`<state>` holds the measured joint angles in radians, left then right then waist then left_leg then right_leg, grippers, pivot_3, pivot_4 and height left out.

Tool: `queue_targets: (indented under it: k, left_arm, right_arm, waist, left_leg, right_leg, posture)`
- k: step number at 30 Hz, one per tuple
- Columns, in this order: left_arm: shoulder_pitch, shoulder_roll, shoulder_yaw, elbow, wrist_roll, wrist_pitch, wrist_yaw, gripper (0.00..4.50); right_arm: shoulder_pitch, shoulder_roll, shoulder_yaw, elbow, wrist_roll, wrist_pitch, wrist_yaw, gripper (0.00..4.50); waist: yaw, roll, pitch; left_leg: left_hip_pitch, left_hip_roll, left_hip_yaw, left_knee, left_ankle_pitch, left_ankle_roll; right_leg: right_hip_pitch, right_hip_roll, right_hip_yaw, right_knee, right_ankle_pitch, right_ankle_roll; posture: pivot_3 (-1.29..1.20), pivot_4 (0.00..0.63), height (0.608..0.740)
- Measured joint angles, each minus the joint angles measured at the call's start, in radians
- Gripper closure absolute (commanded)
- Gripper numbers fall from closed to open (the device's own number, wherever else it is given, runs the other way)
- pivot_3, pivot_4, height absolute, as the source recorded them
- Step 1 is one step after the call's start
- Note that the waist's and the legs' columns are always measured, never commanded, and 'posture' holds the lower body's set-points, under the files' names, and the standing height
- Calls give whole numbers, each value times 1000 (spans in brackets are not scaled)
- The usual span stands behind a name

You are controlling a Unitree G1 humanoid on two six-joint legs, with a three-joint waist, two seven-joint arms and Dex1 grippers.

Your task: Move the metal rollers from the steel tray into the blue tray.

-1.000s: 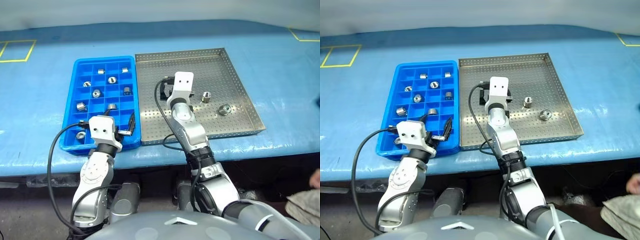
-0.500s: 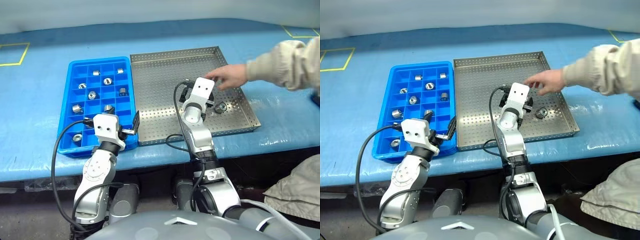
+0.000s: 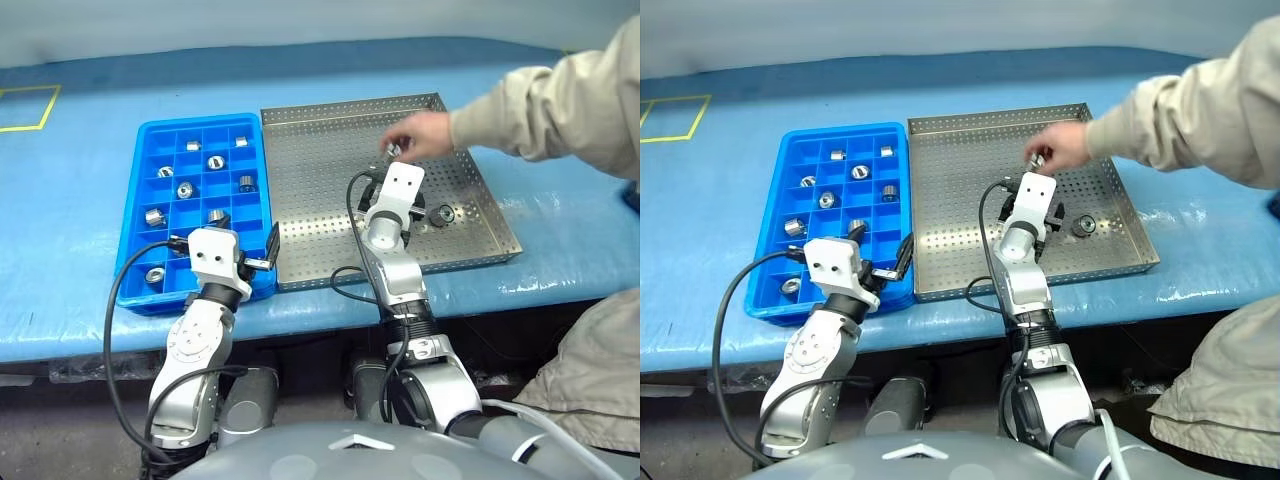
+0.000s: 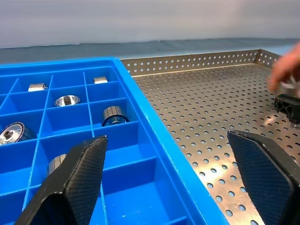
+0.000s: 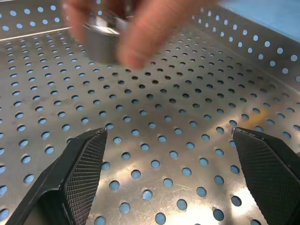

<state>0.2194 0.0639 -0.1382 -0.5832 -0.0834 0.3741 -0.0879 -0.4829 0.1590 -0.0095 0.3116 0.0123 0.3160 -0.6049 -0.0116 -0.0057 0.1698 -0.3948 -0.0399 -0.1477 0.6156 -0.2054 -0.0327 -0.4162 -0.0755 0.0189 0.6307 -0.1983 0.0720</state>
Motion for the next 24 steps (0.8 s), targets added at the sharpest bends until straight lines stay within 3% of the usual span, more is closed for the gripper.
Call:
queue_targets:
  k: [17, 24]
  left_arm:
    - [-2, -1, -3, 0, 0, 10, 0, 0]
    - [-5, 0, -3, 0, 0, 10, 0, 0]
  right_arm:
    - [0, 0, 2, 0, -6, 6, 30, 9]
    - [-1, 0, 47, -9, 60, 6, 258, 9]
  waist:
    - [0, 0, 0]
    - [0, 0, 0]
  left_leg:
    - [0, 0, 0, 0, 0, 0]
    - [0, 0, 0, 0, 0, 0]
  right_leg:
    - [0, 0, 0, 0, 0, 0]
    - [0, 0, 0, 0, 0, 0]
  posture:
    - [124, 150, 740]
    - [134, 150, 740]
